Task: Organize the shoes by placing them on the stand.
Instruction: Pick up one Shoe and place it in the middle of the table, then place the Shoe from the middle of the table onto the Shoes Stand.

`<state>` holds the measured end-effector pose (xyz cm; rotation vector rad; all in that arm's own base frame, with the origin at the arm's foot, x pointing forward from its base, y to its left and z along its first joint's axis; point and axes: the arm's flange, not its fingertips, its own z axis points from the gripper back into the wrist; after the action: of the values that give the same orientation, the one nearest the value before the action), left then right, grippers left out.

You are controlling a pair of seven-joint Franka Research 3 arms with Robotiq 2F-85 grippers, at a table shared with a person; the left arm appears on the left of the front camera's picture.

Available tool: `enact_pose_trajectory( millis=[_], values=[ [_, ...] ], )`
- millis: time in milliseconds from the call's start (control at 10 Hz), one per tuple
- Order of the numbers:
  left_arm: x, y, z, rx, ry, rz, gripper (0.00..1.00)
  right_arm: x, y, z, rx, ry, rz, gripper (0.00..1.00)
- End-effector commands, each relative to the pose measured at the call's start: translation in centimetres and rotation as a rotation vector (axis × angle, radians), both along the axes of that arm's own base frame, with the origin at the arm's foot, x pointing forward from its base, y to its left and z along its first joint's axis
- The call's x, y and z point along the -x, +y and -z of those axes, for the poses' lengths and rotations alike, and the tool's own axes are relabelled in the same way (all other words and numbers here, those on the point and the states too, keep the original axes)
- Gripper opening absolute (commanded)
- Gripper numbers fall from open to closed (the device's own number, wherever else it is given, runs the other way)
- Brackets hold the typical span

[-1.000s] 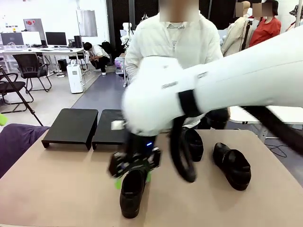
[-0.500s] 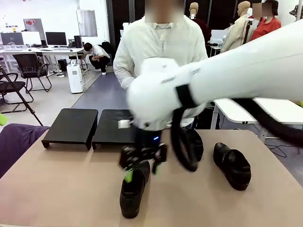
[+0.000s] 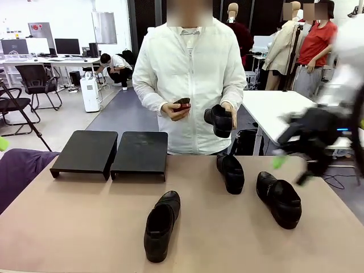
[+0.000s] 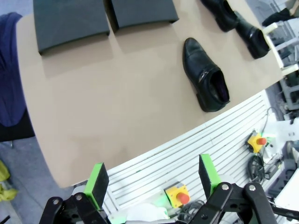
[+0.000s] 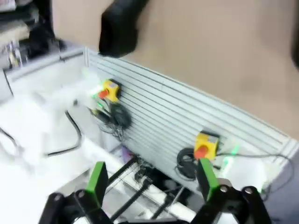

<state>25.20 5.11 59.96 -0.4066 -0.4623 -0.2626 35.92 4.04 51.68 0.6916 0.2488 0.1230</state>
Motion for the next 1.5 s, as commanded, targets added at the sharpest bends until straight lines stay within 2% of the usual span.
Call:
enact_pose_trajectory(
  millis=[0,100,200,300,400,500,1400],
  values=[
    [0.0,0.1,0.0,0.008,-0.003,0.012,1.00,-1.9,-8.5,1.7,-0.173,-0.060,0.246,1.00],
    [0.0,0.1,0.0,0.008,-0.003,0.012,1.00,-1.3,-10.9,2.6,-0.207,-0.123,0.351,1.00],
    [0.0,0.1,0.0,0.008,-0.003,0.012,1.00,-0.4,-12.6,3.7,-0.283,-0.213,0.464,1.00],
    [0.0,0.1,0.0,0.008,-0.003,0.012,1.00,0.2,-13.2,4.7,-0.372,-0.270,0.544,1.00],
    [0.0,0.1,0.0,0.008,-0.003,0.012,1.00,0.3,-12.9,5.4,-0.368,-0.266,0.590,1.00],
    [0.0,0.1,0.0,0.008,-0.003,0.012,1.00,-0.2,-16.5,3.3,-0.294,-0.130,0.519,1.00],
    [0.0,0.1,0.0,0.008,-0.003,0.012,1.00,-0.2,-16.5,3.3,-0.294,-0.130,0.519,1.00]
  ],
)
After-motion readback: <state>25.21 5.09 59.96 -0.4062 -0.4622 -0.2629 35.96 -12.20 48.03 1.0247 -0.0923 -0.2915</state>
